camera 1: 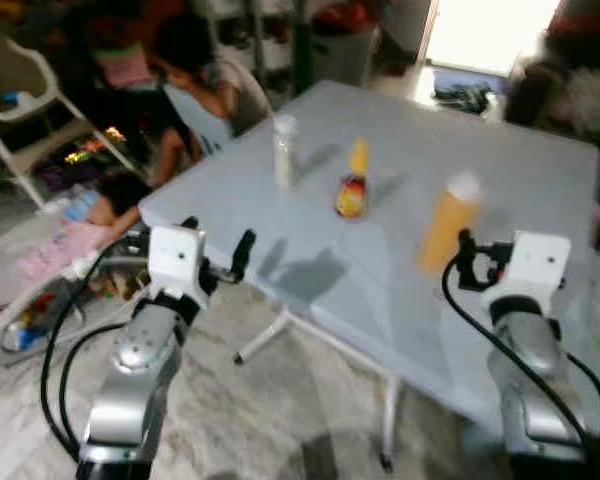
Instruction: Restocking fridge
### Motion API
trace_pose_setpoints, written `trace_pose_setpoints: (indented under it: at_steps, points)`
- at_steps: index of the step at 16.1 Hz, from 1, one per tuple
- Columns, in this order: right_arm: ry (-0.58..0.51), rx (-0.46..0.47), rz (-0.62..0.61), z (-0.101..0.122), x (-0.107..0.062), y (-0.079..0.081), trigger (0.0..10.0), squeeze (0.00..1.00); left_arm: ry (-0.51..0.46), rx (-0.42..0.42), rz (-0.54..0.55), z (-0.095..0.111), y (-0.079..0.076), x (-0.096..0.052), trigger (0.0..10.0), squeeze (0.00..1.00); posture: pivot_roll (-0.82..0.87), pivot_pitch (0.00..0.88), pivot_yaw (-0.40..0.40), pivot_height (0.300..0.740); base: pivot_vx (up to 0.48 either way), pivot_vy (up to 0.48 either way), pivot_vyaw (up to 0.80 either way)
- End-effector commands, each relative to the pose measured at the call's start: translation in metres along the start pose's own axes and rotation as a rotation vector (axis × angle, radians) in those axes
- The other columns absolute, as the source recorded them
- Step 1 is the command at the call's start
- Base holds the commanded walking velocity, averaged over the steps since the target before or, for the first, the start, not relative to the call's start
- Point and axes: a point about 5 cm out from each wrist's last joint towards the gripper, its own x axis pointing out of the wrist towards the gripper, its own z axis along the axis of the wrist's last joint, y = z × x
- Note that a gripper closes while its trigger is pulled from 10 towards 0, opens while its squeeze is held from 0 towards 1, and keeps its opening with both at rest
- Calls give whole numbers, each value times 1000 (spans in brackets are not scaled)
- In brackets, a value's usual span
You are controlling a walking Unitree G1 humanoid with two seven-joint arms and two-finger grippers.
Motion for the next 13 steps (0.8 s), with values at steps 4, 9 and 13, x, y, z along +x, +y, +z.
trace_pose_setpoints:
  at_steps: [4,9,13]
  points:
    - [-10,5,22,2,0,8,10000,0,-4,21,14,4,6,1,10000,0,-3,0,-16,740,0,0,0]
    - [-15,-1,32,4,0,10,10000,0,-2,26,8,5,5,2,10000,0,-8,0,-14,740,0,0,0]
    - [-48,-4,40,13,10,8,10000,0,-5,59,15,11,9,4,10000,0,-6,12,-13,740,0,0,0]
